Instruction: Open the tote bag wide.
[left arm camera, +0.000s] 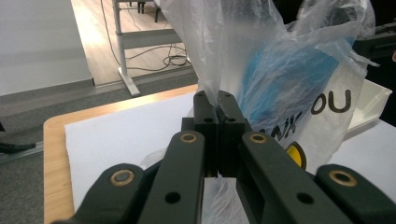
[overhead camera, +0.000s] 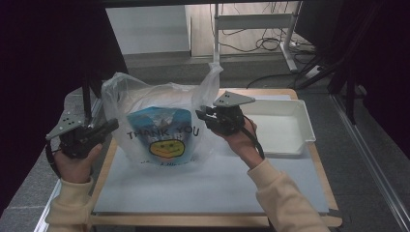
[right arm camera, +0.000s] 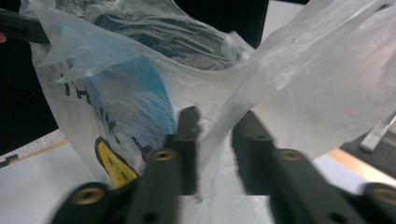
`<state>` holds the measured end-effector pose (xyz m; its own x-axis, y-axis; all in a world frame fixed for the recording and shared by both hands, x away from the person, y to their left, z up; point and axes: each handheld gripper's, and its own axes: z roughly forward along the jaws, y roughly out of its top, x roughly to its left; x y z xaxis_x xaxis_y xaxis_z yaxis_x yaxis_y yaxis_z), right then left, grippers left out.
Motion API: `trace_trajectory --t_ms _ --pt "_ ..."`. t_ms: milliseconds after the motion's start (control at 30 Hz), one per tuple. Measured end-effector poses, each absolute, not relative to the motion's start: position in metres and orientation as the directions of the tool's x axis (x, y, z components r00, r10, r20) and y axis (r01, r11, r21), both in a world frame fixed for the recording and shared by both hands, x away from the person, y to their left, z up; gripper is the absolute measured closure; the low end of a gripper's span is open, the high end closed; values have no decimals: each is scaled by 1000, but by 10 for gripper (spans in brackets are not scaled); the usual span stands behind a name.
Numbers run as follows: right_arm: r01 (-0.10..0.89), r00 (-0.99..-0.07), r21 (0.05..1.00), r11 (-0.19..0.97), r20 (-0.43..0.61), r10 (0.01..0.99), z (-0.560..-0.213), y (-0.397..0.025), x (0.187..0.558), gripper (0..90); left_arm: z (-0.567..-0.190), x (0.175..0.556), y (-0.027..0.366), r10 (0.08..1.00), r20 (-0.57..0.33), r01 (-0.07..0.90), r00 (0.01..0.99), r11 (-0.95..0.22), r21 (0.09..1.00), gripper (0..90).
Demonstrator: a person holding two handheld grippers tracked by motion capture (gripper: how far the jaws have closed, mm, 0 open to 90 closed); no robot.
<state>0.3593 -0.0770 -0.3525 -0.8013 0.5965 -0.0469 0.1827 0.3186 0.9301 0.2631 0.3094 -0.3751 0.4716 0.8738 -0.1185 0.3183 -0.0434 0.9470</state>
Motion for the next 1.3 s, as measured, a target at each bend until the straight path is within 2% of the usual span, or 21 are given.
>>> trace_trajectory --t_ms 67,167,533,867,1300 --pt "163 -802 933 320 -63 593 -352 -76 358 848 -375 262 310 873 -120 316 472 -41 948 896" --pt "121 -806 939 321 -95 584 -353 -75 355 871 -376 261 309 873 -116 314 473 -44 948 896" --pt "91 -801 955 283 -99 591 -362 -86 350 878 -378 256 306 884 -99 312 457 -56 948 897" --pt "28 -800 955 296 -156 579 -362 -84 334 887 -378 247 308 886 -89 308 455 -63 949 897" --pt "37 -810 954 297 -146 567 -374 -86 329 887 -388 238 307 886 -96 336 454 -71 939 897"
